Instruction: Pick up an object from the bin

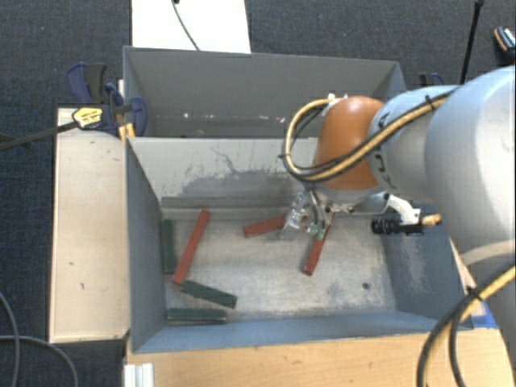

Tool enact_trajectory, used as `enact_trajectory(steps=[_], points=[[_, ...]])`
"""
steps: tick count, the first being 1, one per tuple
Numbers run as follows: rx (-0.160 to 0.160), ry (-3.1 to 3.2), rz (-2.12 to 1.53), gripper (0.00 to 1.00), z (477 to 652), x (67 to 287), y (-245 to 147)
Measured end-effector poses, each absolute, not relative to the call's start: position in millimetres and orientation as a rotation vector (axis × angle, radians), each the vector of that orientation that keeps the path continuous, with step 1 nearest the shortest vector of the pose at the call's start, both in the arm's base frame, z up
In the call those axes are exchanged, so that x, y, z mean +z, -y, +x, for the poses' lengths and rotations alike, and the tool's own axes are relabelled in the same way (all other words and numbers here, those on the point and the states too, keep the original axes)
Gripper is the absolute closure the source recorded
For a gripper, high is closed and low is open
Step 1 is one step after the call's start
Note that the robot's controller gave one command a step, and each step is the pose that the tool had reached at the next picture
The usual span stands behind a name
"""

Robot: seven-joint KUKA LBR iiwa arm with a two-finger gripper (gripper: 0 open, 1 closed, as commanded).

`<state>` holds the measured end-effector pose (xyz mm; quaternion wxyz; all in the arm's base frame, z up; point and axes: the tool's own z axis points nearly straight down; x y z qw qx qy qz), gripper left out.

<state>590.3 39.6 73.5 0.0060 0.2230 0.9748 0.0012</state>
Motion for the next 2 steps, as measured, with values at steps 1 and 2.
enact_trajectory(steps=[1,2], points=[[0.002,-3.124,0.221,1.0,567.1,73.2,-38.5],[0.001,-3.13,0.222,0.0,565.0,70.8,-38.6]])
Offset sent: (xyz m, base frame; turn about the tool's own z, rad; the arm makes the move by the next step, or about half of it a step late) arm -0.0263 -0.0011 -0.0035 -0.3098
